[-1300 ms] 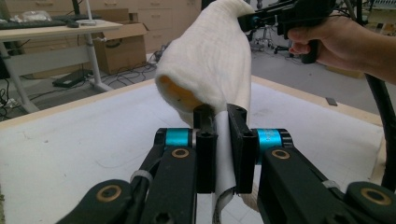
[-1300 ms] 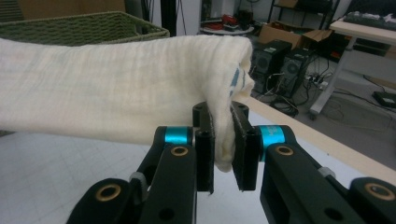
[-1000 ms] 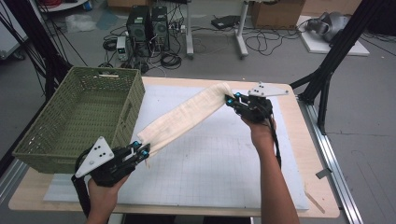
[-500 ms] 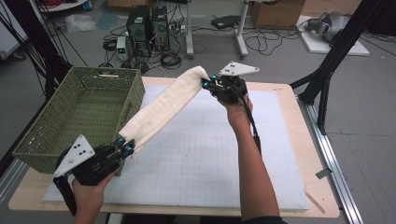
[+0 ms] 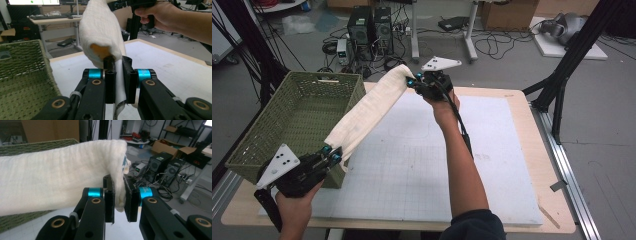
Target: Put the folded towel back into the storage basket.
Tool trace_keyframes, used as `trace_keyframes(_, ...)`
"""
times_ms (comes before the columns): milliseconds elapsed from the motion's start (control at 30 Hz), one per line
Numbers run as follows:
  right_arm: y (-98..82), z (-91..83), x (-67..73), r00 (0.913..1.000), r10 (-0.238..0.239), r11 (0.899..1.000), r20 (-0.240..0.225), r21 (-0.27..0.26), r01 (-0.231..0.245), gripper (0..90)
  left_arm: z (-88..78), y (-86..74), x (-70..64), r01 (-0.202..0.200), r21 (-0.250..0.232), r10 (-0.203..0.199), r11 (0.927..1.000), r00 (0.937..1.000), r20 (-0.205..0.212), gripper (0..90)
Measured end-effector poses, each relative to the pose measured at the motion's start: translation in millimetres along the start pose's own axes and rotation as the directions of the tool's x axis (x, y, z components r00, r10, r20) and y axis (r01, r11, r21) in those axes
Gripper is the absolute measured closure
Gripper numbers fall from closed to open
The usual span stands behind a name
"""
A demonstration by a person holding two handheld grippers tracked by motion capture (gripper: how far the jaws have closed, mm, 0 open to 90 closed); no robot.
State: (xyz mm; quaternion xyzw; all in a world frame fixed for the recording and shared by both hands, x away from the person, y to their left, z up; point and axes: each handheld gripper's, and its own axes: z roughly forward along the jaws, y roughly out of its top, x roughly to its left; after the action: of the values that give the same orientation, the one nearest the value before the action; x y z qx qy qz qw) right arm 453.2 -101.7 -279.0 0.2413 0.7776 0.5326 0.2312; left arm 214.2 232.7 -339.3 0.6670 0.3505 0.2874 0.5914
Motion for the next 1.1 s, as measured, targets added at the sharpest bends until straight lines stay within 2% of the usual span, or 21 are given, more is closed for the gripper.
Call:
trace_keyframes(367, 26.8, 49.3, 16.8, 0.9987, -0.034, 0.999, -0.038, -0.005, 0.033, 81.1, -17.1, -1.6, 20.5, 0.049, -0.029, -0.051, 0.9984, 0.9973, -0.053, 82.8)
trace_keyframes(567, 42.1, 76.6, 28.3, 0.9968, -0.054, 0.998, -0.058, 0.005, 0.055, 81.1, -30.6, -2.4, 35.9, 0.089, -0.050, -0.094, 0.9948, 0.9911, -0.095, 82.8)
trace_keyframes(700, 51.8, 95.5, 37.0, 0.9947, -0.067, 0.998, -0.077, 0.007, 0.068, 81.1, -37.2, -1.6, 41.2, 0.080, -0.050, -0.085, 0.9956, 0.9887, -0.123, 82.7)
trace_keyframes(733, 53.9, 99.6, 39.4, 0.9946, -0.066, 0.998, -0.080, 0.006, 0.067, 81.1, -42.2, -1.1, 45.4, 0.073, -0.050, -0.080, 0.9961, 0.9861, -0.146, 82.7)
trace_keyframes(767, 55.7, 104.2, 41.6, 0.9939, -0.069, 0.998, -0.086, 0.007, 0.070, 81.1, -42.2, -1.1, 45.4, 0.073, -0.050, -0.080, 0.9961, 0.9861, -0.146, 82.7)
trace_keyframes(867, 58.5, 113.6, 45.9, 0.9923, -0.075, 0.997, -0.098, 0.013, 0.077, 81.0, -51.0, -1.6, 53.6, 0.087, -0.066, -0.098, 0.9940, 0.9807, -0.169, 82.7)
trace_keyframes(900, 60.5, 123.7, 50.8, 0.9912, -0.077, 0.997, -0.107, 0.012, 0.079, 81.0, -53.1, -1.9, 55.9, 0.088, -0.067, -0.099, 0.9939, 0.9791, -0.178, 82.7)
trace_keyframes(933, 60.5, 123.7, 50.8, 0.9912, -0.077, 0.997, -0.107, 0.012, 0.079, 81.0, -55.0, -2.4, 57.6, 0.089, -0.067, -0.100, 0.9938, 0.9777, -0.185, 82.7)
trace_keyframes(967, 60.9, 132.6, 54.7, 0.9903, -0.079, 0.996, -0.114, 0.023, 0.083, 80.9, -56.4, -3.0, 59.1, 0.091, -0.067, -0.102, 0.9936, 0.9763, -0.191, 82.7)
trace_keyframes(1100, 61.0, 147.1, 61.0, 0.9897, -0.077, 0.996, -0.121, 0.042, 0.082, 81.0, -59.4, -5.1, 62.9, 0.088, -0.054, -0.098, 0.9946, 0.9725, -0.212, 82.7)
